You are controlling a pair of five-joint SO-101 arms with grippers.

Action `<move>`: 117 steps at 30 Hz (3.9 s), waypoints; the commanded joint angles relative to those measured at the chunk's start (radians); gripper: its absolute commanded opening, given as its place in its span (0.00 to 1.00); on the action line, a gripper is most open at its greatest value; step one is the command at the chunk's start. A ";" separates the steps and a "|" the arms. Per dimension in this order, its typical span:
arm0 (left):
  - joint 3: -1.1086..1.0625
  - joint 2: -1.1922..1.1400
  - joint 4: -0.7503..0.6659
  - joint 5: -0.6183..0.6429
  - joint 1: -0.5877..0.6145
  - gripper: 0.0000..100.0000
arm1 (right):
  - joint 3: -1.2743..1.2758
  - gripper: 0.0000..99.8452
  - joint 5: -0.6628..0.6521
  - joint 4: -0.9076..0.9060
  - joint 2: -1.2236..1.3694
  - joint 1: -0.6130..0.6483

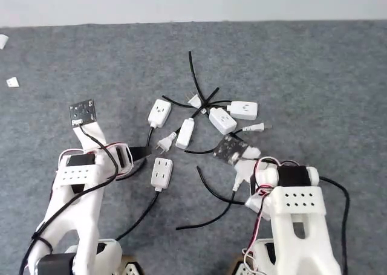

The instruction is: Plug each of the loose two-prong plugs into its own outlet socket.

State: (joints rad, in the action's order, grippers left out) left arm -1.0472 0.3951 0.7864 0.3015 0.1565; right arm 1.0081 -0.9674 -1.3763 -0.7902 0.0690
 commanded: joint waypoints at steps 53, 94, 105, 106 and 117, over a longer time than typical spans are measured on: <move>0.007 0.002 -0.055 -0.011 0.038 0.42 | -0.176 0.01 0.422 0.518 0.466 -0.777; -0.004 0.002 -0.069 -0.012 0.037 0.42 | -0.015 0.01 0.427 0.564 0.288 -0.748; -0.004 0.002 -0.069 -0.012 0.038 0.42 | 0.101 0.01 0.351 0.753 0.288 -0.839; -0.004 0.002 -0.069 -0.012 0.038 0.42 | 0.109 0.01 0.350 0.776 0.288 -0.854; -0.004 0.002 -0.069 -0.012 0.037 0.42 | 0.110 0.01 0.315 0.819 0.288 -0.912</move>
State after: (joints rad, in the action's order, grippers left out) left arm -1.0595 0.3920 0.7388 0.3015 0.1887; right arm 1.1262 -0.6406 -0.5738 -0.4664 -0.8408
